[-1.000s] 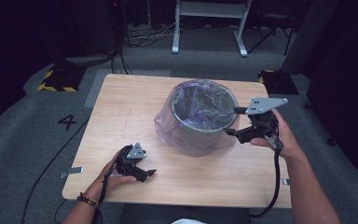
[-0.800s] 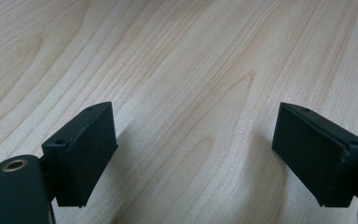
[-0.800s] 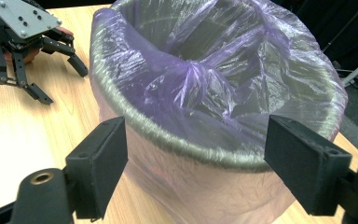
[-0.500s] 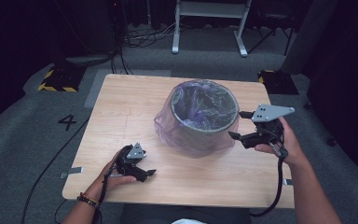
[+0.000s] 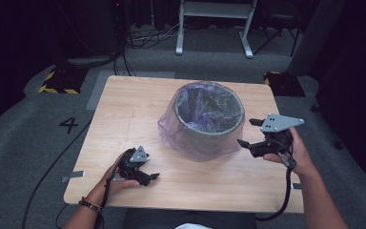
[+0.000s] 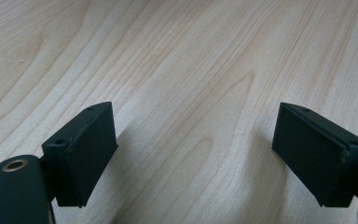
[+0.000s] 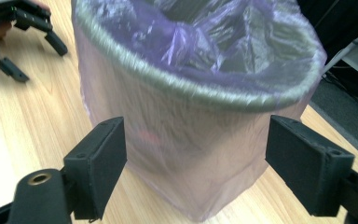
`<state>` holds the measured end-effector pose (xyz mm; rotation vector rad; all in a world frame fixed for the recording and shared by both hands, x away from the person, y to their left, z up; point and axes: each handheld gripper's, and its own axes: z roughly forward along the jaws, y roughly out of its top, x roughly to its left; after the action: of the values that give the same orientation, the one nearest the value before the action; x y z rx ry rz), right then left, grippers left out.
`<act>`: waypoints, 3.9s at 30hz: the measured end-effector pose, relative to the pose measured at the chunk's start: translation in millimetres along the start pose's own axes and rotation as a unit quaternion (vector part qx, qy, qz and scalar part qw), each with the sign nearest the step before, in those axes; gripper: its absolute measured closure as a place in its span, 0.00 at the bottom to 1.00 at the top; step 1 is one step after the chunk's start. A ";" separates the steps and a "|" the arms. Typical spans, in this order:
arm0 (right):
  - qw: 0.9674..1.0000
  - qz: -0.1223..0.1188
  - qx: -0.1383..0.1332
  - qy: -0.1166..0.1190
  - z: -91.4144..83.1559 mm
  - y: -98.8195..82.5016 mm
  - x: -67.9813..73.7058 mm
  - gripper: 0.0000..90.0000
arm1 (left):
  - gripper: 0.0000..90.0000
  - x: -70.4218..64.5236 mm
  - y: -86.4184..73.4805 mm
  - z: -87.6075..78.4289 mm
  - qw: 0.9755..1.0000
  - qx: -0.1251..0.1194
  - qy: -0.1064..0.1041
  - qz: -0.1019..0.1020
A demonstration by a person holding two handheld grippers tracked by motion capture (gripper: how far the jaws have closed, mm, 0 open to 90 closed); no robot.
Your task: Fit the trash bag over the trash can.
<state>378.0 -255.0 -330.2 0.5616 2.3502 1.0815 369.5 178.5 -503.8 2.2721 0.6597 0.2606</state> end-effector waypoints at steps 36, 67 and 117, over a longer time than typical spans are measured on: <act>0.998 0.044 0.050 0.017 27.3 -75.1 8.9 0.23 | 0.15 0.0 0.0 0.0 1.000 0.000 0.000 0.000; 0.989 0.094 0.112 0.018 41.0 -142.7 10.9 0.23 | 0.15 0.0 0.0 0.0 1.000 0.000 0.000 0.000; 0.961 0.245 0.088 -0.099 16.1 -213.7 -11.2 0.13 | 0.15 -1.2 -0.7 -0.7 1.000 0.001 0.006 -0.003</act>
<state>362.1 -380.4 -503.6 1.3070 2.1936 0.9596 368.0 178.8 -503.8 2.2725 0.6731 0.2718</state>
